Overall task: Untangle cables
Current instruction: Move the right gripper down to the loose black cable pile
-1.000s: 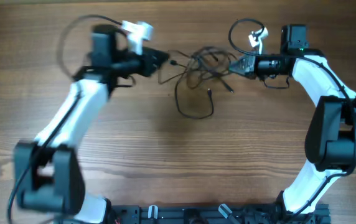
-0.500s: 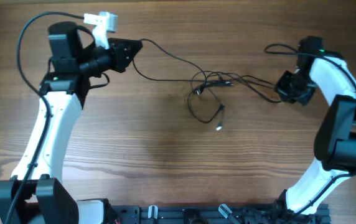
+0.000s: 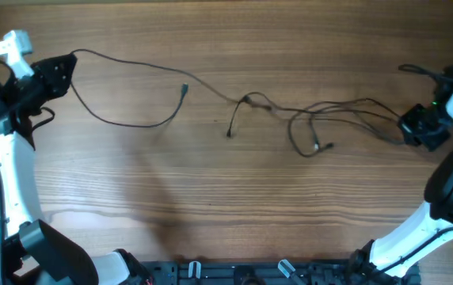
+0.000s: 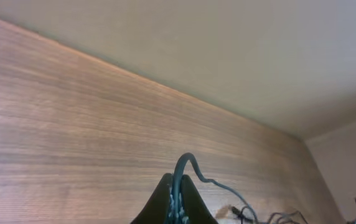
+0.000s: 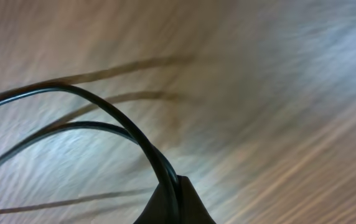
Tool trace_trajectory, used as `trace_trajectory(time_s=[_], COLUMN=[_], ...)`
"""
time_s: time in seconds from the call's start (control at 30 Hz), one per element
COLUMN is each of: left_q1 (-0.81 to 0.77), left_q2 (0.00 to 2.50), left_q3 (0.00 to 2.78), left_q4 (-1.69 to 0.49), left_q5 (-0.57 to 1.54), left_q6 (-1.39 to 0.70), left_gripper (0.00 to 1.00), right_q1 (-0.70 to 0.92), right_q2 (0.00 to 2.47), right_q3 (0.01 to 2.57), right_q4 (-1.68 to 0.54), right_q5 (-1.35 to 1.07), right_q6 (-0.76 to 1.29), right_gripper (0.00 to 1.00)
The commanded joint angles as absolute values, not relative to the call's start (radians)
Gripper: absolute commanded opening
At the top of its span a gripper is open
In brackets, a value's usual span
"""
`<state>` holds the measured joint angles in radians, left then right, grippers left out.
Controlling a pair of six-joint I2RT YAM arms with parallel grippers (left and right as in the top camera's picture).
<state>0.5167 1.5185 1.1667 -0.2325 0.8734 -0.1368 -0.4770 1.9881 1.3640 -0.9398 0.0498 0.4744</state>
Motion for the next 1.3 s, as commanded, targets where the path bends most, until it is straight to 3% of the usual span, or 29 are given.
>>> trace_trajectory(time_s=[0.0,0.3,0.43,0.6,0.8,0.87,0.97,1.1,1.27], left_q1=[0.572,0.584,0.510,0.292,0.175,0.175,0.175,0.168,0.131], left_q2=[1.507,1.507,1.507,1.507,1.507,1.507,1.507,1.507,1.507], left_q3=[1.178,1.178,1.178,1.178,1.178,1.178,1.178,1.177,1.177], left_q4=[-0.237,-0.289,-0.365,-0.347,-0.323,-0.332,-0.359,-0.361,-0.361], left_q5=[0.893,0.894,0.894,0.892,0.889,0.889,0.889,0.889,0.889], left_q6=[-0.139,-0.139,-0.109,-0.109,-0.109,-0.109,-0.109,-0.109,-0.109], left_gripper=[0.04,0.05,0.05,0.05,0.05,0.05,0.04,0.04,0.04], right_q1=[-0.532,-0.527,-0.496,-0.208,0.188,0.252,0.226,0.194,0.193], right_q2=[2.003,2.003,2.003,2.003,1.999,1.987,1.982,1.969,1.875], right_q3=[1.367,1.367,1.367,1.368,1.492,1.577,1.646,1.646,1.655], right_q4=[-0.943,-0.934,-0.905,-0.841,-0.806,-0.841,-0.891,-0.908,-0.913], right_q5=[0.066,0.028,-0.156,-0.239,-0.260,-0.097,-0.086,-0.028,-0.036], right_q6=[0.474,0.471,0.387,0.291,0.155,0.255,0.265,0.234,0.186], right_gripper=[0.04,0.04,0.05,0.05,0.05,0.04,0.05,0.47,0.53])
